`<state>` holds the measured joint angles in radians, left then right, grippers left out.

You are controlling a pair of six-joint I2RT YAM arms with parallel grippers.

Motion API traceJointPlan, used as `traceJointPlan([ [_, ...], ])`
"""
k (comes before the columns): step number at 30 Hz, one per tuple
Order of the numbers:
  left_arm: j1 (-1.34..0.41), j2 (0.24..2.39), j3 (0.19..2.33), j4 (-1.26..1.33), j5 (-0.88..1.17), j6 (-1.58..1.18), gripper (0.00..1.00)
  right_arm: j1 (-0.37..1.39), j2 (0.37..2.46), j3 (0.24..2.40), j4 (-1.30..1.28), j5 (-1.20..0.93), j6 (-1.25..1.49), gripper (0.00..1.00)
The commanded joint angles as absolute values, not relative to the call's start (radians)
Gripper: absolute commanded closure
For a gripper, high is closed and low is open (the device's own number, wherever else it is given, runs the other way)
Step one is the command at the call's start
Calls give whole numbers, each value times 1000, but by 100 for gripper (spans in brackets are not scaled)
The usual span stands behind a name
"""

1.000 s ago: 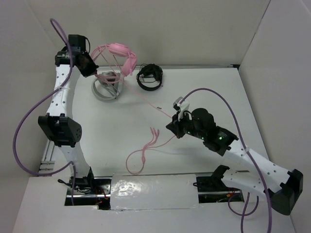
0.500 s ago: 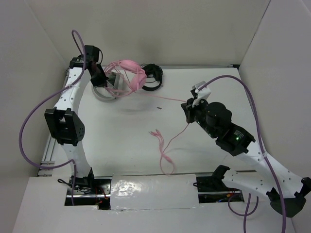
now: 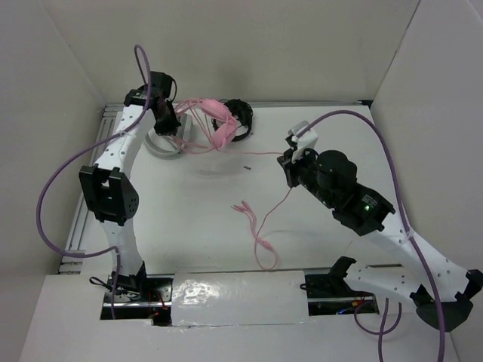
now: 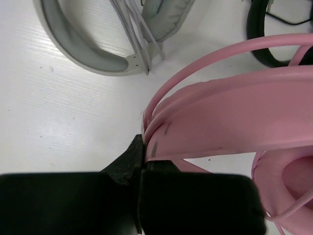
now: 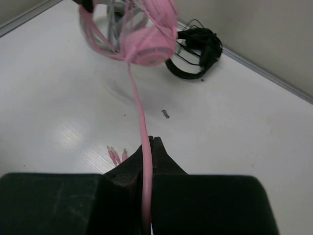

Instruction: Wrap the headphones

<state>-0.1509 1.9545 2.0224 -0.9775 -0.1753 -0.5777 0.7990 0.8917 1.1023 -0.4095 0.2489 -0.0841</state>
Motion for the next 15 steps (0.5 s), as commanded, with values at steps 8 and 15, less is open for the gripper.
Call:
traceJointPlan([
  [8,-285,1991,1990,-882,-256,-514,100,821,1061,1321,-363,61,-249,100],
  [15,-344,2060,2009,-907,-252,-495,100,828,1109,1394,-368,-26,-273,100],
])
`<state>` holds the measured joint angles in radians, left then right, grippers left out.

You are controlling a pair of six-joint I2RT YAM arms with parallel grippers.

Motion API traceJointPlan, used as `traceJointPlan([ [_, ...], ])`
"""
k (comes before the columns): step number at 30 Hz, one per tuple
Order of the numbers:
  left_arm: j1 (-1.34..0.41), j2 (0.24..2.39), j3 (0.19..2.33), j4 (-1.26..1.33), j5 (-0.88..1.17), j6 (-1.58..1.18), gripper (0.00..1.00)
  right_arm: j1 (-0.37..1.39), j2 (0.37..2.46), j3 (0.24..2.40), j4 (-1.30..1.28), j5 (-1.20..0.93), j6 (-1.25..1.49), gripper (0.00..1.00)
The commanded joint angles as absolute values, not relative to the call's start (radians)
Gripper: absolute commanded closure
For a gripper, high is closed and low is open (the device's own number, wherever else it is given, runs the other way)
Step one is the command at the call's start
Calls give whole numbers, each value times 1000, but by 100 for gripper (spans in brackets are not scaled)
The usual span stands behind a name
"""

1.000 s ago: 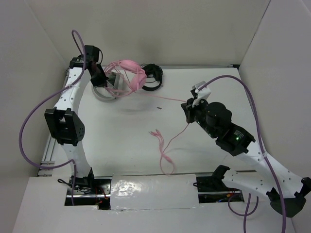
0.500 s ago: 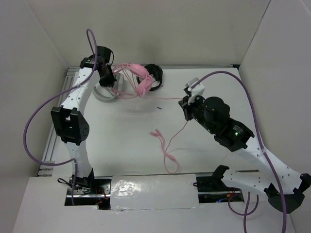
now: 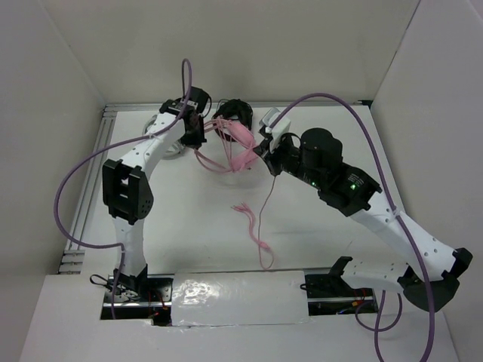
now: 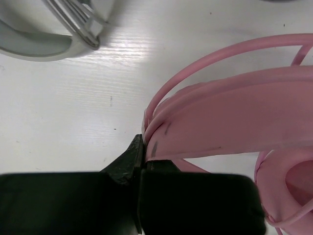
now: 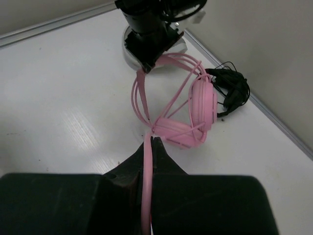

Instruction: Wrap the headphones

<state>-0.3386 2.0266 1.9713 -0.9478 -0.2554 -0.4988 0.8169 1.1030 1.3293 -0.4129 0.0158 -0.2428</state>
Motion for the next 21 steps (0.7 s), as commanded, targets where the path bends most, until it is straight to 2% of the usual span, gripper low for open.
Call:
traceJointPlan([
  [1,-357,2054,1991,-894,-258,-491,100,827,1115,1394,-356,-3,-279,100],
  [8,-457,1967,1826,-775,-229,-376,100,822,1176,1407,-348,90,-353,100],
  [14,-563,1901,1720,-710,-239,-321,100,793,1195,1382,-292,69,-350,100],
  [17,-589,1835,1654,-658,-186,-281,100,724,1212,1379,-295,74,-342,100],
  [21,-629,1651,1466,-526,-124,-203,100,590,1226,1344,-293,19,-311,98],
])
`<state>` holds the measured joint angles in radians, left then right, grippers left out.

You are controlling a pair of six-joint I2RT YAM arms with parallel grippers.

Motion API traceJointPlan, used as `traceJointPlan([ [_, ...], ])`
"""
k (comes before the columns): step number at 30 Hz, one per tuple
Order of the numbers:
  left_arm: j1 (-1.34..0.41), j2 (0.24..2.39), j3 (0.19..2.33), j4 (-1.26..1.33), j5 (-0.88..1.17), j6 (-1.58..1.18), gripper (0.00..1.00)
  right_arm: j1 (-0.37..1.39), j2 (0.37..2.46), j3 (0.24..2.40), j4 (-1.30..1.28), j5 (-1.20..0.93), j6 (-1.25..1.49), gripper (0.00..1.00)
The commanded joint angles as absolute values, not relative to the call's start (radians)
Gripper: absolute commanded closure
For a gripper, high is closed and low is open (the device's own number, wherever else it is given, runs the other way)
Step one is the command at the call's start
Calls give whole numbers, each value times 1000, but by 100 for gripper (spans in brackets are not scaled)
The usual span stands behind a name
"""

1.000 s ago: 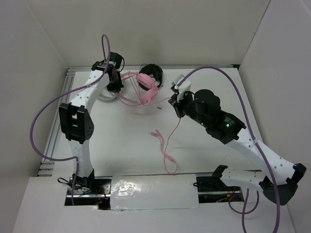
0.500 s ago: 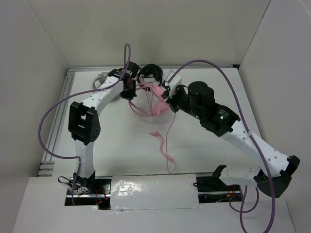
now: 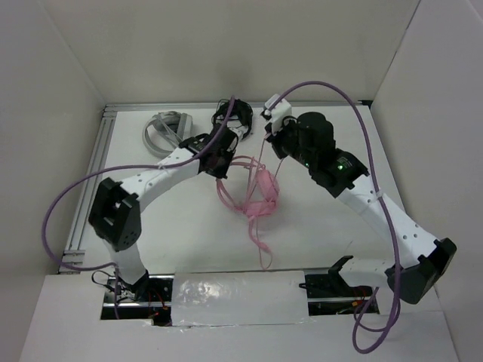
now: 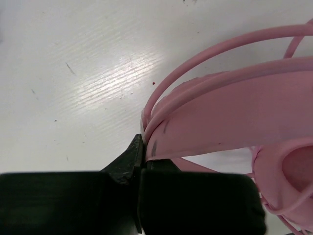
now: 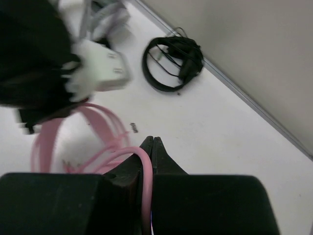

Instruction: Wrap the headphones

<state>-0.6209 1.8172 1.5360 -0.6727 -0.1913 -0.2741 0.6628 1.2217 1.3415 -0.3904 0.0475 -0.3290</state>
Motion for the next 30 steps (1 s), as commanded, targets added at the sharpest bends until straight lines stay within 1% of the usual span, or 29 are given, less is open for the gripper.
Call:
traceJointPlan([
  [1,-652,1620,1438,-476,-126,-171,100,569,1229,1333,-284,14,-308,98],
  [4,-696,1548,1359,-446,-237,-131,100,488,1236,1321,-276,6,-293,98],
  [5,-702,1530,1345,-448,-256,-124,100,467,1238,1321,-275,-35,-288,97],
  [6,-704,1525,1342,-454,-267,-121,100,425,1241,1319,-267,-55,-291,97],
  [8,-712,1511,1333,-465,-265,-110,100,399,1246,1321,-249,-81,-285,96],
  [9,-724,1508,1328,-456,-302,-103,100,387,1250,1322,-236,-81,-285,95],
  [12,-747,1506,1330,-462,-327,-83,100,347,1259,1327,-201,-107,-282,93],
  [15,-778,1496,1324,-442,-241,-45,100,327,1296,1345,-189,-169,-288,90],
  [19,-816,1467,1310,-402,-204,-18,100,307,1394,1414,-213,-221,-287,89],
  [23,-828,1445,1322,-397,-163,-21,100,298,1459,1428,-219,-291,-267,88],
  [25,-828,1428,1334,-393,-161,-31,100,293,1473,1405,-198,-310,-238,89],
  [26,-822,1422,1341,-396,-167,-52,100,287,1471,1387,-180,-333,-232,91],
  [30,-793,1399,1393,-463,-166,-101,100,262,1407,1258,-57,-336,-157,95],
])
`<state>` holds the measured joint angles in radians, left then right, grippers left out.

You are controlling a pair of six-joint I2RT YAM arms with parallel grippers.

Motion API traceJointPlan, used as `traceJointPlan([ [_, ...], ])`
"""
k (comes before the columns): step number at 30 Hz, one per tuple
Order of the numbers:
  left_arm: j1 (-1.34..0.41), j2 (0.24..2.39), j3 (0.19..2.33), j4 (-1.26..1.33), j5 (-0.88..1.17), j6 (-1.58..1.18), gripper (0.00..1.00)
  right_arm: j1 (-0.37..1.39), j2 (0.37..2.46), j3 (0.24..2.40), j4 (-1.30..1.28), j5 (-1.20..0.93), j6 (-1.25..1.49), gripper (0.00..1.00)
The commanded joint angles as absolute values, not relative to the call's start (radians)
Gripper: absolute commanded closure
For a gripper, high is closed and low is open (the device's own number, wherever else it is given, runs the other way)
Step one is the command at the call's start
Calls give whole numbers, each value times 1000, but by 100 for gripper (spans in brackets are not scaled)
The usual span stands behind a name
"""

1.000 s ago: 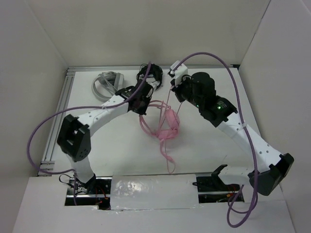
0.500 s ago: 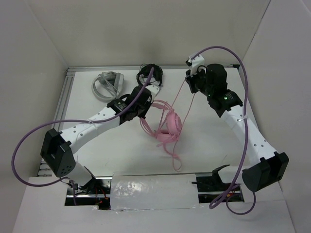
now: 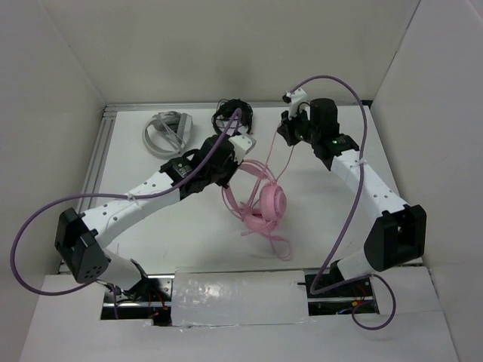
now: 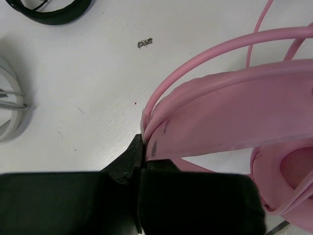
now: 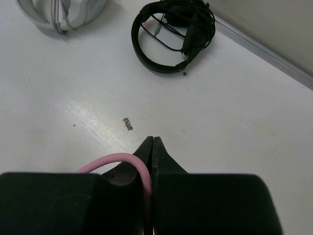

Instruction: Wrap the headphones

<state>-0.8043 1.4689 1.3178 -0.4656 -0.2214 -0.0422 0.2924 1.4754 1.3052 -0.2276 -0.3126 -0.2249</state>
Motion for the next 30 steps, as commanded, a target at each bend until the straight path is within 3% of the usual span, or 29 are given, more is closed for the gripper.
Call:
traceJointPlan([
  [1,-792,1388,1393,-460,-169,-113,100,252,1388,1247,-37,-353,-149,94],
  [7,-788,1284,1472,-407,-9,-107,100,227,1448,1226,-8,-610,-118,85],
  [10,-788,1299,1621,-446,78,-89,100,255,1518,1238,56,-771,-78,83],
  [17,-787,1396,1942,-509,29,-120,100,360,1644,1261,150,-793,-3,82],
  [30,-787,1393,2124,-451,-156,-81,100,494,1765,1151,345,-871,107,82],
])
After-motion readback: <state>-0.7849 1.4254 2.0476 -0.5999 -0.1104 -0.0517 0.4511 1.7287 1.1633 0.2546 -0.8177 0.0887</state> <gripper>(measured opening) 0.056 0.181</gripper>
